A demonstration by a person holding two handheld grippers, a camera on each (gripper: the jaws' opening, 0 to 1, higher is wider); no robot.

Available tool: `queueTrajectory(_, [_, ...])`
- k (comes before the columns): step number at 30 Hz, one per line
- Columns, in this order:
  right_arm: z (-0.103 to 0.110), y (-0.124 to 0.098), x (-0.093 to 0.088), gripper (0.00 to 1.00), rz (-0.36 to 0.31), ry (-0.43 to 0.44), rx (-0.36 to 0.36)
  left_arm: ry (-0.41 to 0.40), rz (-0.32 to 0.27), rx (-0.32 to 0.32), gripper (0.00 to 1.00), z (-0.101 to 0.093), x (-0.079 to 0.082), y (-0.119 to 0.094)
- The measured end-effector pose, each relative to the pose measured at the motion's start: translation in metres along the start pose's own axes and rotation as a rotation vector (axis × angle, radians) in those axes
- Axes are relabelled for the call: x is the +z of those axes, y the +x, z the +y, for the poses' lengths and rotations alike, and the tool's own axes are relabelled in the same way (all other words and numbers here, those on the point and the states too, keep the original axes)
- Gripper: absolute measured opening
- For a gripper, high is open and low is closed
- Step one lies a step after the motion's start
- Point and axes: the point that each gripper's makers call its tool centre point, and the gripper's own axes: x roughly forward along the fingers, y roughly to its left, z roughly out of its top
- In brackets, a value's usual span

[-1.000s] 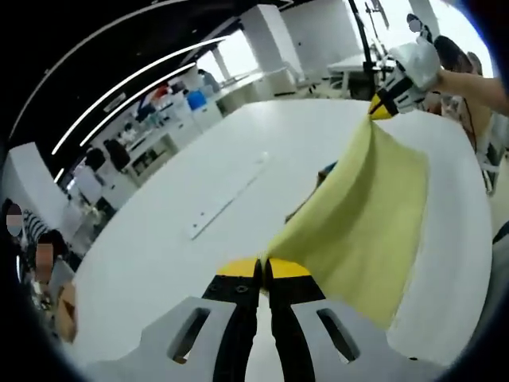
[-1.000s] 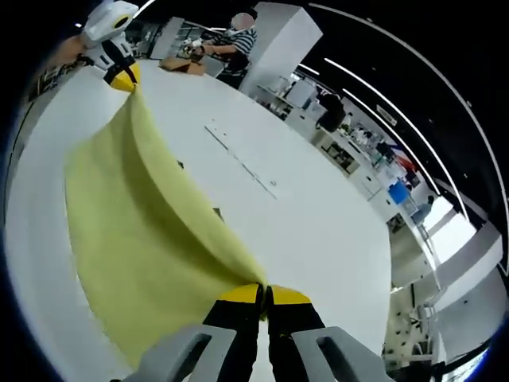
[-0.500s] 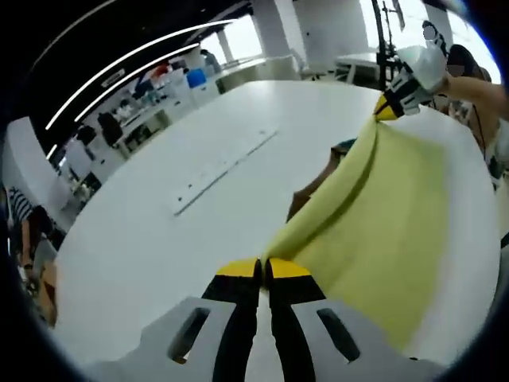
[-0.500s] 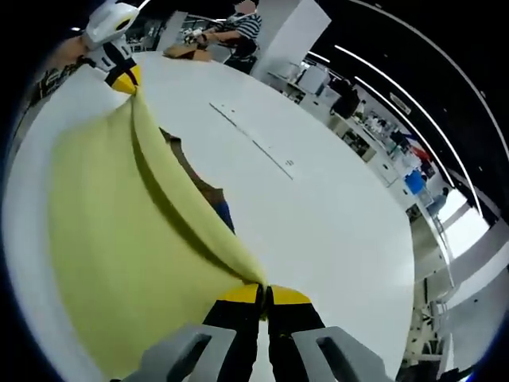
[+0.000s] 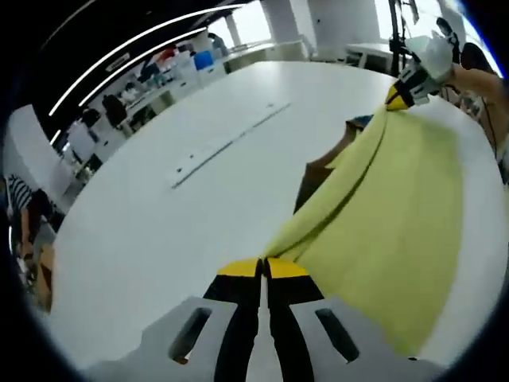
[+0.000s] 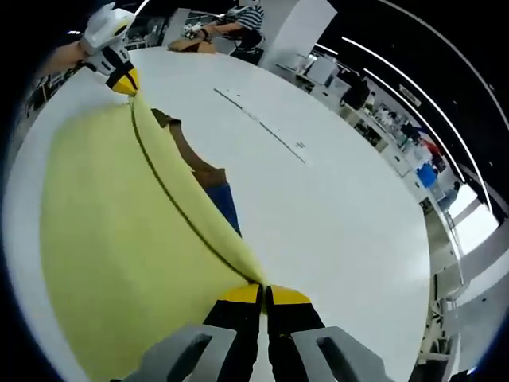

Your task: Fold the garment on the visible template until the final outline fits inside the template.

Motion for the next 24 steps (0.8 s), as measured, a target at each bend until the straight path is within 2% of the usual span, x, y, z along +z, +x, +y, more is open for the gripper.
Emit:
queueTrajectory(4, [-0.001, 0.000, 0.002, 0.00, -0.015, 0.038, 0.012, 0.017, 0.007, -0.006, 0.00, -0.002, -0.002, -0.001])
queueTrajectory(6, [-0.003, -0.002, 0.004, 0.00, -0.032, 0.088, 0.013, 0.029, 0.008, -0.011, 0.00, -0.002, -0.002, -0.001])
queueTrajectory(8, [-0.002, -0.007, 0.008, 0.03, -0.053, 0.109, 0.028, 0.037, 0.000, -0.013, 0.00, -0.003, -0.001, -0.003])
queueTrajectory(10, [-0.002, -0.011, 0.009, 0.08, -0.056, 0.097, 0.024, 0.027, -0.014, -0.022, 0.03, -0.005, 0.001, -0.004])
queueTrajectory(13, [0.003, -0.014, 0.011, 0.14, -0.064, 0.062, 0.045, 0.031, -0.029, -0.049, 0.16, -0.014, 0.003, -0.004])
queueTrajectory(16, [0.007, -0.014, 0.012, 0.18, -0.066, 0.028, 0.057, 0.078, -0.018, -0.069, 0.21, -0.021, 0.002, -0.003])
queueTrajectory(19, [0.004, -0.011, 0.009, 0.17, -0.049, -0.031, 0.041, 0.130, 0.005, -0.066, 0.20, -0.023, -0.002, -0.002])
queueTrajectory(21, [0.004, -0.007, 0.006, 0.15, -0.039, -0.042, 0.035, 0.184, 0.036, -0.025, 0.19, -0.016, -0.007, 0.000])
queueTrajectory(24, [0.002, -0.005, 0.006, 0.07, -0.035, -0.049, 0.025, 0.179, 0.032, -0.018, 0.13, -0.012, -0.008, 0.002])
